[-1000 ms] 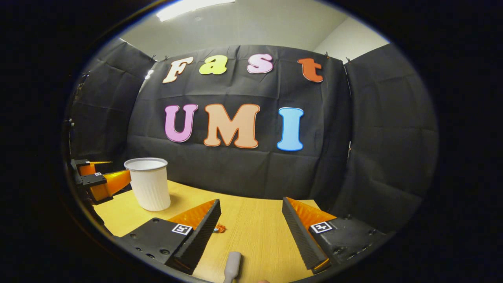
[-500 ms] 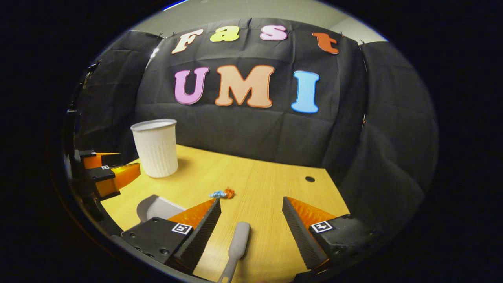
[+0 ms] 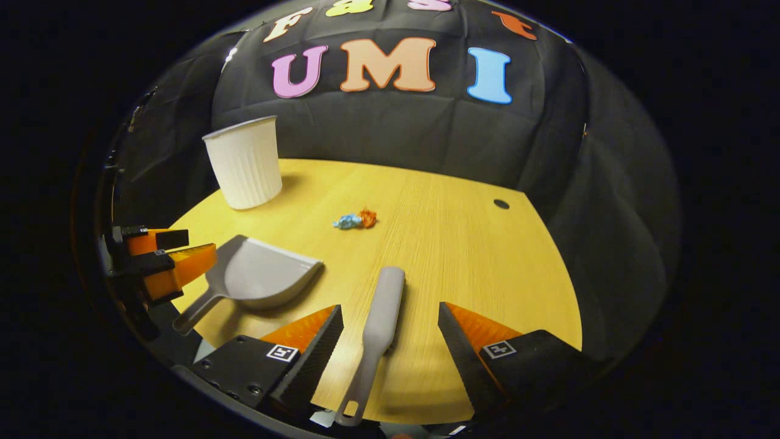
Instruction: Pick up the small broom and dustpan from the desktop, sweep the trash into the dustpan with the broom, and then empty the trash into the garbage bin.
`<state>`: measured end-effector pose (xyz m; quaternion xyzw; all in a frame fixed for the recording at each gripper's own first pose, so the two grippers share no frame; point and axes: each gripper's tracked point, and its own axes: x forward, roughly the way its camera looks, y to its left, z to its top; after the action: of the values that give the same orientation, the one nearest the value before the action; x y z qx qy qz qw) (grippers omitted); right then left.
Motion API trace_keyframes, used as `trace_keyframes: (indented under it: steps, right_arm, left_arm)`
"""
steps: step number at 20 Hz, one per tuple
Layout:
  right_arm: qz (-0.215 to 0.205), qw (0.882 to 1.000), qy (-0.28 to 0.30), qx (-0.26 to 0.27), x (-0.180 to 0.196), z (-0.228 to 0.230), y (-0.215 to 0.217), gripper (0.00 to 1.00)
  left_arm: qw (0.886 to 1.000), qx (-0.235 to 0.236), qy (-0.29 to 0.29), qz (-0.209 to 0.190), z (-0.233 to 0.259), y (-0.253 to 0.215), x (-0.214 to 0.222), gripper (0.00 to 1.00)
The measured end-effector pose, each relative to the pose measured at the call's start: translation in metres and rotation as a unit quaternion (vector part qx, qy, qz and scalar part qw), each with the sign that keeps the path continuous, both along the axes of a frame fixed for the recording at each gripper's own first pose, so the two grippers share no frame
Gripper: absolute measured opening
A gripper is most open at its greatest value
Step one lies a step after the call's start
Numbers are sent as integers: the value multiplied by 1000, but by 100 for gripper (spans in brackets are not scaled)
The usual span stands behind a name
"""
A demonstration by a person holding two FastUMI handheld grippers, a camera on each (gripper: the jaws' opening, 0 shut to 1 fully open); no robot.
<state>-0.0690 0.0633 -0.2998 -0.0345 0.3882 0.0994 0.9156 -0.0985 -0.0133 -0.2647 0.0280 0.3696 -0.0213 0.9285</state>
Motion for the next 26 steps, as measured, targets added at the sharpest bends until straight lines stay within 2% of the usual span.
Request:
trace_keyframes:
  steps: [6,9,10,12,13,14,15,16,17,18,19,20,21,22,24,26]
  right_arm:
    - [18,997,72,-15,-34,-44,0,93]
    - [30,994,103,-19,-45,-53,2,93]
    - [33,993,112,-21,-48,-58,2,91]
    - [37,991,128,-22,-50,-64,3,82]
    - [38,990,134,-24,-50,-65,3,77]
    - [39,989,138,-24,-48,-67,4,75]
    - [40,989,144,-23,-49,-69,4,66]
    - [38,988,145,-23,-48,-69,4,62]
    - [36,989,143,-28,-44,-69,1,46]
    - [33,989,143,-34,-41,-68,-3,40]
    - [41,988,149,-27,-40,-73,0,22]
    - [44,987,154,-28,-39,-74,-5,22]
    - [46,987,150,-27,-38,-76,-4,16]
    - [49,987,149,-25,-38,-76,-4,14]
    - [52,989,136,-15,-36,-67,-8,14]
    - [57,988,143,-14,-33,-64,-19,10]
  left_arm:
    - [997,19,75,3,-32,8,-39,100]
    - [993,28,111,-4,-49,8,-54,98]
    - [992,31,123,-6,-56,7,-59,100]
    - [988,32,148,-11,-69,4,-67,92]
    - [986,30,162,-14,-75,2,-71,94]
    - [985,30,172,-14,-79,2,-75,88]
    - [983,29,181,-17,-81,1,-77,78]
    - [981,33,188,-17,-82,2,-79,66]
    - [980,36,193,-17,-84,3,-79,58]
    - [980,35,194,-17,-87,3,-78,39]
    - [980,33,195,-19,-85,1,-78,34]
    - [979,35,198,-21,-87,1,-80,33]
    - [980,35,196,-25,-86,1,-79,31]
    - [980,35,192,-29,-86,1,-78,31]
    - [982,31,181,-34,-84,-1,-73,29]
    - [982,35,178,-45,-81,1,-69,25]
